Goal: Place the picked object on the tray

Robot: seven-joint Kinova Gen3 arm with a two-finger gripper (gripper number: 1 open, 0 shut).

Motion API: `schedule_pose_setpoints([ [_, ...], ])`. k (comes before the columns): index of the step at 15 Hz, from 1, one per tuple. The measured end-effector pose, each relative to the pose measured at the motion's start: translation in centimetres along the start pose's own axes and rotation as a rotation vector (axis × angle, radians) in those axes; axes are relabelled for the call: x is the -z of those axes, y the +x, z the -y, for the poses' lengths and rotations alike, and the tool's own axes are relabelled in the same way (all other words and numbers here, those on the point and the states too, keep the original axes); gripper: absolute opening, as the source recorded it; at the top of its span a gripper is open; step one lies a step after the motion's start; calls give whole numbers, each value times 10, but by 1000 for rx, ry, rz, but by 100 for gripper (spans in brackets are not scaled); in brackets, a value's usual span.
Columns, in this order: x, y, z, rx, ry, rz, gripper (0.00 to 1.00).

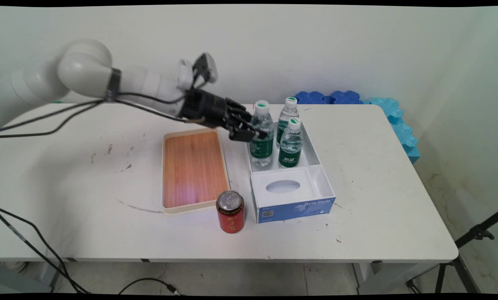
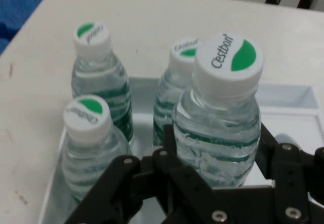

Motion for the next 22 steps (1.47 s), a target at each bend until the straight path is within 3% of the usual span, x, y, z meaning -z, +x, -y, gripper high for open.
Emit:
schedule_pose_setpoints([
  [4,56,19,3,-34,-12,-56,0],
  [9,122,15,4,-83,-33,-86,0],
  [15,163,8,6,-99,-32,-105,0],
  [22,176,-19,17,-94,-54,-82,0],
])
